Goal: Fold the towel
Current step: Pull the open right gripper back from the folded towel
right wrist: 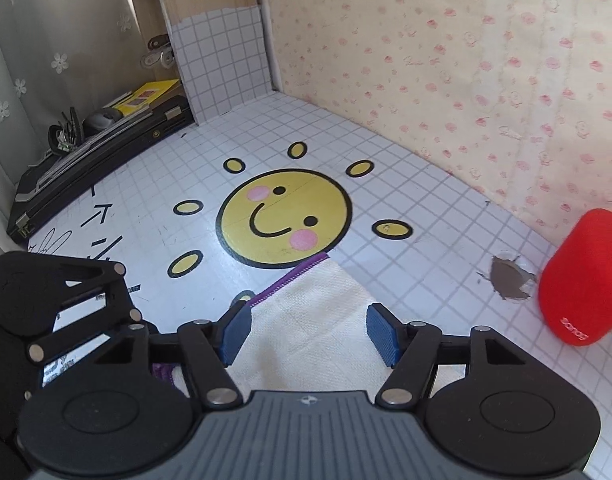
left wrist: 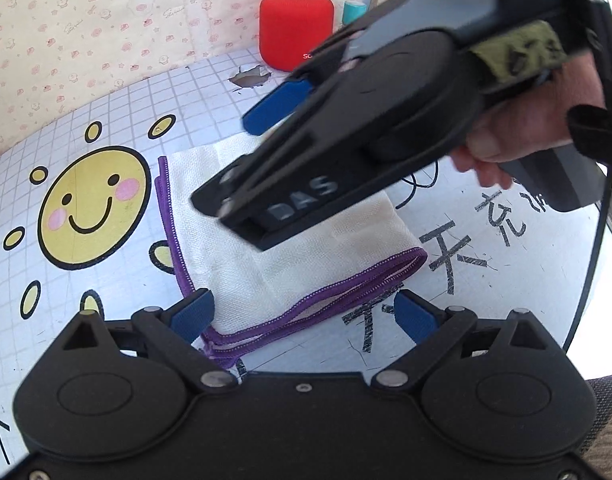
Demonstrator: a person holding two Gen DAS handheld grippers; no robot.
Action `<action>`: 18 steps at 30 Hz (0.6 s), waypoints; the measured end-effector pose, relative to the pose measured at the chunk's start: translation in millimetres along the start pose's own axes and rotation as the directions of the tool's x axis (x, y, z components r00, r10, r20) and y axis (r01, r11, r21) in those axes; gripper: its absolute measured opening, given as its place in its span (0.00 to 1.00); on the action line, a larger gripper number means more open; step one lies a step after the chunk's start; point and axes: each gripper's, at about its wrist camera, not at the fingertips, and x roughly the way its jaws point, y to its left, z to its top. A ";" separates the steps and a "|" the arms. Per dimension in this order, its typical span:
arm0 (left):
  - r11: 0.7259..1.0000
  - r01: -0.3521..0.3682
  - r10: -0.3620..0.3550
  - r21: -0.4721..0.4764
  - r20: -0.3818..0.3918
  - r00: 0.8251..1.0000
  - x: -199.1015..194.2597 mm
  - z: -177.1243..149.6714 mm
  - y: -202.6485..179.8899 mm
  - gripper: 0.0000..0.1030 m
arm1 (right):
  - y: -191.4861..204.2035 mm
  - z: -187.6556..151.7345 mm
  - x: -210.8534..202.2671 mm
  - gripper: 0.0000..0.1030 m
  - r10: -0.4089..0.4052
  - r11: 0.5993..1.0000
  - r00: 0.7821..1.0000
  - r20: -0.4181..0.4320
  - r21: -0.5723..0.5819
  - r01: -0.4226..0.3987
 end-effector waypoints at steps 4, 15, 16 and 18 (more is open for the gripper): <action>0.999 -0.011 0.012 -0.037 0.031 0.999 0.5 7.7 6.1 0.94 | -5.7 -24.3 -26.5 0.62 -0.058 0.998 0.998 -0.009 0.014 0.059; 0.996 -0.081 0.082 -0.036 0.005 0.997 21.1 17.5 21.4 0.94 | 8.3 -72.1 -45.4 0.62 -0.171 0.985 0.981 -0.090 -0.034 0.169; 0.996 -0.083 0.083 -0.033 -0.005 0.997 26.9 18.6 22.9 0.94 | 10.5 -74.7 -44.6 0.62 -0.181 0.983 0.979 -0.094 -0.046 0.177; 0.996 -0.084 0.083 -0.030 -0.024 0.996 37.4 19.4 26.7 0.94 | 14.0 -78.9 -43.6 0.62 -0.194 0.980 0.977 -0.091 -0.063 0.189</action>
